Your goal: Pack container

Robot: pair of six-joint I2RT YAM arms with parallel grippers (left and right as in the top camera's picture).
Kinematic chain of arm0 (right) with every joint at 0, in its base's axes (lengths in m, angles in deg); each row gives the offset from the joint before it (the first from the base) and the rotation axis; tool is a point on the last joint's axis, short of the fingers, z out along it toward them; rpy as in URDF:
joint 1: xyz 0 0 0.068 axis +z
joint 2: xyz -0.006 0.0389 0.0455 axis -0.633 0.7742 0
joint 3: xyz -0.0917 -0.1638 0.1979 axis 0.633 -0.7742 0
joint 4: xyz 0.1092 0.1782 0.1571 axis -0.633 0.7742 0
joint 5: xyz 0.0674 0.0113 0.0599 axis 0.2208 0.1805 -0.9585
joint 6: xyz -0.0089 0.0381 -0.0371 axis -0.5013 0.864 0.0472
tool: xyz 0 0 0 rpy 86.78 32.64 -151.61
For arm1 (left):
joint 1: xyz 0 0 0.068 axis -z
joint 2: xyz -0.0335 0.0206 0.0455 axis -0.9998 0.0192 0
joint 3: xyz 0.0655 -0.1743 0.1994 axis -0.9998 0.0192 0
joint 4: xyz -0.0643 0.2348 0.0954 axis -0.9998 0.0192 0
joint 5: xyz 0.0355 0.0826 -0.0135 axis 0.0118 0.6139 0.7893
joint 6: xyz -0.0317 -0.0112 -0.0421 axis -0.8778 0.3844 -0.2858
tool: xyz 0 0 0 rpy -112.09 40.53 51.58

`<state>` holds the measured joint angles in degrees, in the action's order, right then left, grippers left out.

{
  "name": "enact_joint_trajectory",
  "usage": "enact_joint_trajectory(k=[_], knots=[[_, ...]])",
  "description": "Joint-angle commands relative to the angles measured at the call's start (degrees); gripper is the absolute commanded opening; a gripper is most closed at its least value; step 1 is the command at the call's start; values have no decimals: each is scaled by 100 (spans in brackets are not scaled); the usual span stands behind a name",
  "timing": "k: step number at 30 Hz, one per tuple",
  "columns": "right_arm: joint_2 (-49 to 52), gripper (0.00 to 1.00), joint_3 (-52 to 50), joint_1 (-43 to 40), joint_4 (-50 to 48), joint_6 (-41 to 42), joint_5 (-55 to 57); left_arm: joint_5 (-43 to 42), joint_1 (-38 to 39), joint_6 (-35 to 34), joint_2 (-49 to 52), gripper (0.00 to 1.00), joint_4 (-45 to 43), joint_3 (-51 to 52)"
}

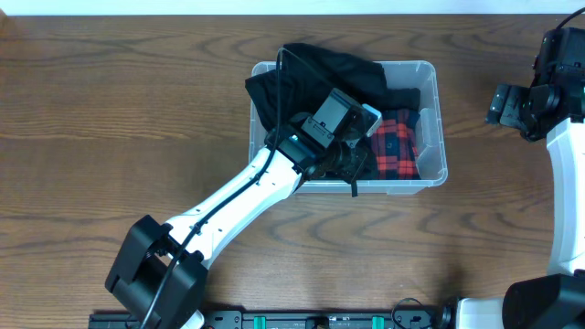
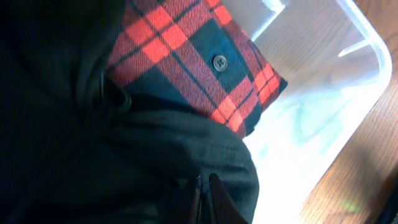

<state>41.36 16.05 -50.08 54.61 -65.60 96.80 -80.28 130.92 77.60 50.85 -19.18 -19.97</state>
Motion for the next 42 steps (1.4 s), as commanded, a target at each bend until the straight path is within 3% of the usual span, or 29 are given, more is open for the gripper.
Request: enact_joint_trajectory(k=[1, 12, 15, 16, 18, 19, 22, 30, 42], knots=[[-52, 99, -22, -37, 0, 2, 59, 63, -181, 118, 22, 6, 50, -162], [-52, 99, -22, -37, 0, 2, 59, 114, -459, 125, -186, 6, 883, -304], [-52, 99, -22, -37, 0, 2, 59, 664, -466, 125, -186, 6, 1023, -302], [-52, 99, -22, -37, 0, 2, 59, 859, -466, 125, -186, 12, 1078, -302], [-52, 99, -22, -37, 0, 2, 59, 1132, -466, 127, -186, 56, 1198, -302], [-52, 99, -22, -37, 0, 2, 59, 1182, -468, 133, -186, 65, 1261, -302], [-52, 99, -22, -37, 0, 2, 59, 1191, -466, 210, -186, 72, 1390, -302], [-52, 99, -22, -37, 0, 2, 59, 1062, -455, 205, -181, 73, 1565, -247], [-52, 99, -22, -37, 0, 2, 59, -601, -417, 96, -181, 73, 1069, -247]])
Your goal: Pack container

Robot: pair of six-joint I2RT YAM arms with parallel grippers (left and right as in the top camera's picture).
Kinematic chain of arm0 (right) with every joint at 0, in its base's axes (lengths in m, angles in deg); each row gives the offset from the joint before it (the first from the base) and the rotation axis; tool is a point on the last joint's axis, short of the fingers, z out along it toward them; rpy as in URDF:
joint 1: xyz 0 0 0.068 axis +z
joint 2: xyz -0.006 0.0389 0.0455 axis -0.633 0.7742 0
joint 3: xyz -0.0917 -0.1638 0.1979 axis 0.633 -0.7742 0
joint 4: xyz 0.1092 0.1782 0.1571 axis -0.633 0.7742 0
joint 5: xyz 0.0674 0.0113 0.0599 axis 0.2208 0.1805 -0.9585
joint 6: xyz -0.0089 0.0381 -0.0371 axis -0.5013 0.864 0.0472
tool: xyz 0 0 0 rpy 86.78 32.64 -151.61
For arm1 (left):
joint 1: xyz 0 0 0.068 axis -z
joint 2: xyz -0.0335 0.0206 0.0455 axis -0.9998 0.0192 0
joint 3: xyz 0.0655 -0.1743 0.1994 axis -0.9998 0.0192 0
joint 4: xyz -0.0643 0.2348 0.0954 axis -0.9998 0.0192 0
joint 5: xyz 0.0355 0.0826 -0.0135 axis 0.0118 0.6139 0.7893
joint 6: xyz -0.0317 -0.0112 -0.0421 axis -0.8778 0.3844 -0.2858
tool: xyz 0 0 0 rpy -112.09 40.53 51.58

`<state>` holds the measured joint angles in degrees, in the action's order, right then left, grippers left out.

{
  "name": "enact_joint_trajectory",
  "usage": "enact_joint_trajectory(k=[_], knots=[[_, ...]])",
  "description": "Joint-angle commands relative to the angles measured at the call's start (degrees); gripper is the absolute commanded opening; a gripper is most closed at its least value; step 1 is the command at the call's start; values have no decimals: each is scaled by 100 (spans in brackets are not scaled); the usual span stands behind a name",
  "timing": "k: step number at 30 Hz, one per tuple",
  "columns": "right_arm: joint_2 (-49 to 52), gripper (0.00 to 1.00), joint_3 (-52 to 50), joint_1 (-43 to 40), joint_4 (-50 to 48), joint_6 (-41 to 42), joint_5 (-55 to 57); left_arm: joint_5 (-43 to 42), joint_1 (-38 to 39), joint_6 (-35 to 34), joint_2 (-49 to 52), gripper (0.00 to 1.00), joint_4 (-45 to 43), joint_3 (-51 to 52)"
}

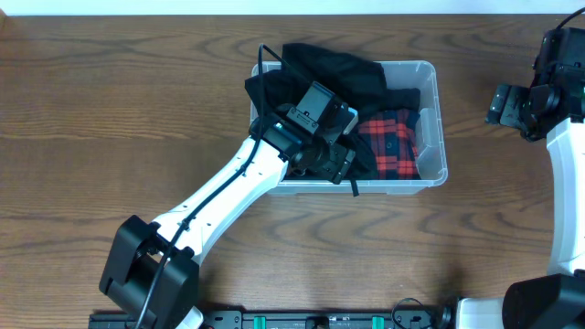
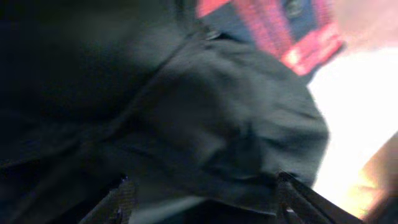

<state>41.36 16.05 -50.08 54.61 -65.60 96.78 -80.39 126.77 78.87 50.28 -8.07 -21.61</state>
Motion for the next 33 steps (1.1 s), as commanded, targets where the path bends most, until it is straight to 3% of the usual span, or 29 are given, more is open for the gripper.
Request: enact_joint_trajectory(k=[1, 16, 22, 25, 27, 30, 33], knots=[[-52, 99, -22, -37, 0, 2, 61, -588, -2, -28, -125, 73, -39, -83], [-52, 99, -22, -37, 0, 2, 61, -581, -98, -26, -455, 73, -1250, -236], [-52, 99, -22, -37, 0, 2, 61, 872, -485, -26, -715, 73, -1480, -236], [-52, 99, -22, -37, 0, 2, 61, 1429, -776, -26, -728, 59, -1327, -236], [-52, 99, -22, -37, 0, 2, 61, 1631, -942, -26, -702, 38, -1259, -234], [-52, 99, -22, -37, 0, 2, 61, 1648, -1165, -28, -590, 13, -1252, -232], [-52, 99, -22, -37, 0, 2, 61, 1652, -1263, -26, -380, 10, -1287, -223]])
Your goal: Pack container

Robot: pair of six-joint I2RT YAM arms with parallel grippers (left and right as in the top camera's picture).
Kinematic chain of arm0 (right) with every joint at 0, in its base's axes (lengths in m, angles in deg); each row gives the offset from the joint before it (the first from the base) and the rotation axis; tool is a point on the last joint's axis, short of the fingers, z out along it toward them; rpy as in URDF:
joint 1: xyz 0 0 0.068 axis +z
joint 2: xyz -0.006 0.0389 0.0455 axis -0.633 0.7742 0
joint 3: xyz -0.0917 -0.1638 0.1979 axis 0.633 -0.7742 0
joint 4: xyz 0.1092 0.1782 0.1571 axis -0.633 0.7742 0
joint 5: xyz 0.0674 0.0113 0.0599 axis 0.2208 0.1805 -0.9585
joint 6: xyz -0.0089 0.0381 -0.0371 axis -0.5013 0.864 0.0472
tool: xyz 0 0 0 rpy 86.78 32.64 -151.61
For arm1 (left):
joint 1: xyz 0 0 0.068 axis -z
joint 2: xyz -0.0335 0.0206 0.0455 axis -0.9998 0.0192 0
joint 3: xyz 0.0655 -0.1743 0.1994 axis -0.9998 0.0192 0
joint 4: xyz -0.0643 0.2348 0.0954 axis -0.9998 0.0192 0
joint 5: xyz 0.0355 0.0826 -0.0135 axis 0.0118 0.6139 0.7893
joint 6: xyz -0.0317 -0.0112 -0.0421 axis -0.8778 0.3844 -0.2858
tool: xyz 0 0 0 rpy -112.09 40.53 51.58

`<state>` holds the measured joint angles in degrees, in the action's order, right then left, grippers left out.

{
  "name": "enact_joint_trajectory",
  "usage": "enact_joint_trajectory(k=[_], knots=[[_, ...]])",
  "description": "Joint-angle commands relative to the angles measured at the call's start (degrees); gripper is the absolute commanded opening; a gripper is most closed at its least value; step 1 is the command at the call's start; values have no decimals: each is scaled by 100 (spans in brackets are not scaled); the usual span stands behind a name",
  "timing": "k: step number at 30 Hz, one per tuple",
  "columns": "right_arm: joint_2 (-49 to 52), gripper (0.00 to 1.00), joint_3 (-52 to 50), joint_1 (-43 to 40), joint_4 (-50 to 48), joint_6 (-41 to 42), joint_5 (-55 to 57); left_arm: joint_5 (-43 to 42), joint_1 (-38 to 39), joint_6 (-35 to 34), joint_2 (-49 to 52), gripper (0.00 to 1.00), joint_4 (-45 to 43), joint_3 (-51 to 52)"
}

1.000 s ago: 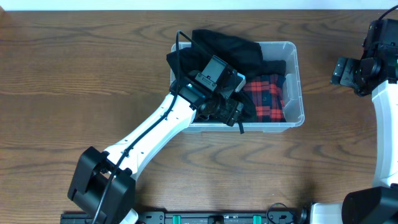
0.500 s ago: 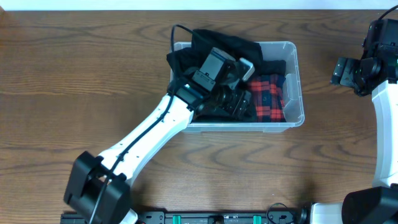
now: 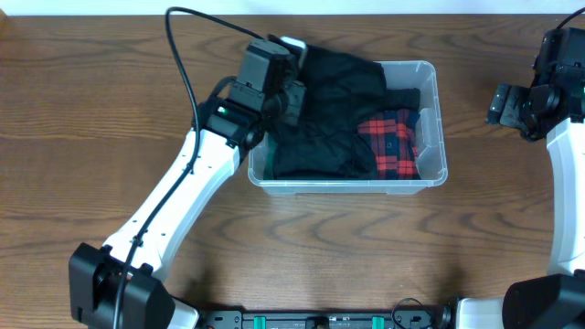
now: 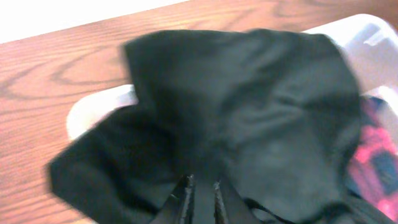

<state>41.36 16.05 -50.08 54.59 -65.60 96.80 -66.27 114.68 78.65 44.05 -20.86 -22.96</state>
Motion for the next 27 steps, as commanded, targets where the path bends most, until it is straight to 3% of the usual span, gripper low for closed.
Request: enact_joint_trajectory(k=[1, 8, 19, 27], knots=[[-52, 99, -22, -37, 2, 2, 59, 240, -68, -4, 313, 10, -11, -87], [-52, 99, -22, -37, 2, 2, 59, 647, -85, -4, 1145, 10, 11, -87], [-52, 99, -22, -37, 2, 2, 59, 599, -79, -7, 2391, 10, 24, -87], [-52, 99, -22, -37, 2, 2, 59, 599, -4, -7, 1818, 6, 81, -120]])
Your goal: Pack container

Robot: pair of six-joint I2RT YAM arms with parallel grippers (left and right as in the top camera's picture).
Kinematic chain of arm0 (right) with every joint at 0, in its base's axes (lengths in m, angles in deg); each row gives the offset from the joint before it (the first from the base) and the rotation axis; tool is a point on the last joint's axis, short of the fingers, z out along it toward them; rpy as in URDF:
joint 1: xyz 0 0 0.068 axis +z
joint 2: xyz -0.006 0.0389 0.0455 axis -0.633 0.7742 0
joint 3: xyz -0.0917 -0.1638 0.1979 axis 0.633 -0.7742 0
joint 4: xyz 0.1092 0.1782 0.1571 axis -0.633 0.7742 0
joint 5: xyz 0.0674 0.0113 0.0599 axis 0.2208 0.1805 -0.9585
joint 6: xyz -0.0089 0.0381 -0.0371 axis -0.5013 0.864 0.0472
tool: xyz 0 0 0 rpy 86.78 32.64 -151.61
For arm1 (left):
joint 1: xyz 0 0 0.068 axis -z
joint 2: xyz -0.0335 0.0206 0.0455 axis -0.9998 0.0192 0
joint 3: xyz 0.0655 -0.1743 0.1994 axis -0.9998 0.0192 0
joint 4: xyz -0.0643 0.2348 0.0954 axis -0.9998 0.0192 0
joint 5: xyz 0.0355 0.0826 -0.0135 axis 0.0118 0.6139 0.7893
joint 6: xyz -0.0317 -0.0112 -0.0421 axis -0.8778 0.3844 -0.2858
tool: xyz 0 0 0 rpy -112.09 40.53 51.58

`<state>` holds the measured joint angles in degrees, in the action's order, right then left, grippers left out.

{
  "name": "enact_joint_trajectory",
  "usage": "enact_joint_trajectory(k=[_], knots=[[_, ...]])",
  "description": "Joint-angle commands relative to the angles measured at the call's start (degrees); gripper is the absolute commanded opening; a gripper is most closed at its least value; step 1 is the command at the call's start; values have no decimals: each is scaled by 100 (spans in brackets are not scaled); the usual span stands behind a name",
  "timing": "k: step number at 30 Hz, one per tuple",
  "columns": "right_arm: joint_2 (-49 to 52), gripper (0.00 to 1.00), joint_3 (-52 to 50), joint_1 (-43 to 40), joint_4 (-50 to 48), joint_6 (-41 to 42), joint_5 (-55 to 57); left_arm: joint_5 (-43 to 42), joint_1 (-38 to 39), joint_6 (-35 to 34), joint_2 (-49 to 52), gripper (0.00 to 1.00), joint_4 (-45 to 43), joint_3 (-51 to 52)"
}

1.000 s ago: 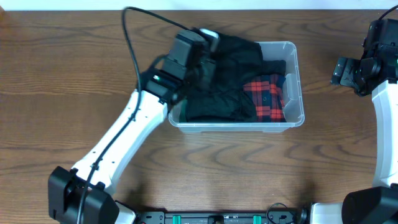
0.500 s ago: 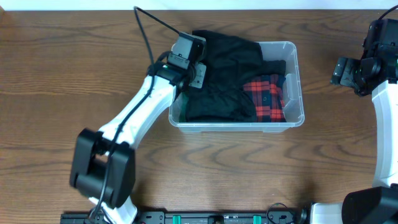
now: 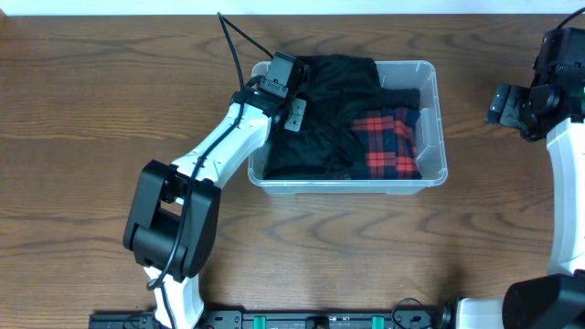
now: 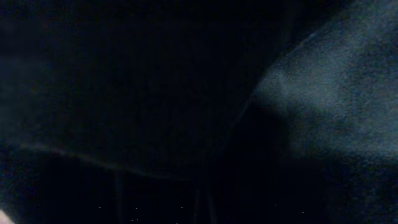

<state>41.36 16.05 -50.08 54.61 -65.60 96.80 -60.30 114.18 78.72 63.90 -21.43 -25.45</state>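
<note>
A clear plastic container (image 3: 441, 110) stands at the middle of the table. A black garment (image 3: 320, 137) fills its left and back part, and a folded red plaid shirt (image 3: 391, 142) lies at its right. My left gripper (image 3: 291, 108) is pushed down into the black garment at the back left corner. In the left wrist view the black garment (image 4: 323, 93) fills the dark frame, and the fingertips show only faintly, close together. My right gripper (image 3: 501, 102) hangs off to the right, away from the container; its jaws are not readable.
Brown wooden tabletop (image 3: 110, 110) surrounds the container on all sides. The left arm's cable (image 3: 233, 41) loops over the table behind the container. The right arm (image 3: 567, 155) runs along the right edge.
My left gripper has moved from above the back left rim down into the container. The black fabric that stuck up over the back rim now lies lower, inside the walls.
My left gripper was first shut, low at the container's front over the black garment beside the plaid shirt. Then it was open on the fabric a little further left. Later it stood shut above the back left rim, and now it presses in there. The right arm stayed still.
</note>
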Motion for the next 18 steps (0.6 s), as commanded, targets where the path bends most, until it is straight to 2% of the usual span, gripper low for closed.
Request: enact_joint_trajectory(k=[1, 7, 10, 18], knots=[[-52, 99, -22, -37, 0, 2, 59, 2, 70, -13, -363, 6, 138, 129], [-52, 99, -22, -37, 0, 2, 59, 4, 304, -11, -1593, 6, -173, 129], [-52, 99, -22, -37, 0, 2, 57, 4, 400, -11, -1875, 6, -444, 129], [-52, 99, -22, -37, 0, 2, 59, 7, 466, -11, -1467, 6, -1198, 140]])
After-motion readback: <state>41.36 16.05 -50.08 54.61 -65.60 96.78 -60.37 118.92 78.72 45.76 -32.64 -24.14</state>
